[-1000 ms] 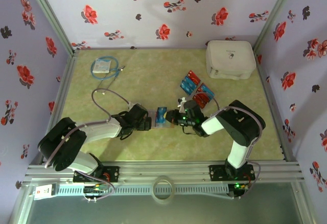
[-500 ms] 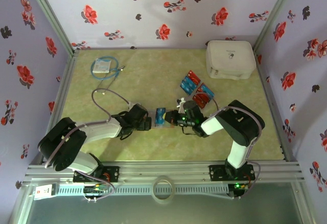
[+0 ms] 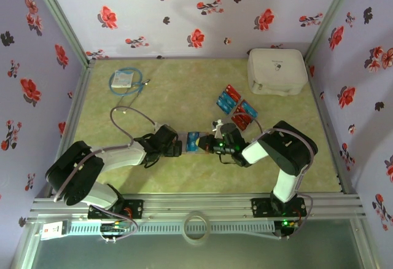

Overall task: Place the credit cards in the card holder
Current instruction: Insert the credit card into the card slot.

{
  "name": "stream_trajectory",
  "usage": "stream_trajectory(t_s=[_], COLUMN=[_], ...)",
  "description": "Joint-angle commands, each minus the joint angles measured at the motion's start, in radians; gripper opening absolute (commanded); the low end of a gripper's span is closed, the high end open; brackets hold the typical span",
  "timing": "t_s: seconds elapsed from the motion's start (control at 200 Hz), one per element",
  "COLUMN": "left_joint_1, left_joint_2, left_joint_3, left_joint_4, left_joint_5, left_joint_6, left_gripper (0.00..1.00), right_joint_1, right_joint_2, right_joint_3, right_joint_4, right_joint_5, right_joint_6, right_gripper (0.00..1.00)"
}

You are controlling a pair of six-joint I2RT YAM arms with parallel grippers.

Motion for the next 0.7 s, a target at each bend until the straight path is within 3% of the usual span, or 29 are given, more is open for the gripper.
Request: stream_trajectory(t_s=[0.0,0.695], left_joint_1=[-0.001,-0.001], left_joint_2=[0.012,0.011], left_joint_3=[-0.035,-0.034], left_joint_4=[-0.056,-0.058], left_joint_5=[-0.011,-0.01], left_joint_6=[-0.022,-0.021], left_gripper=[1.0,1.0], right_joint_1=[0.007,0.013], right_joint_2=[0.018,0.034], right_joint_3=[-0.023,-0.023], right_joint_4=[0.004,-0.001], right_joint_5=[-0.004,-0.02], right_joint_6=[0.008,0.021], right_gripper=[0.0,0.0])
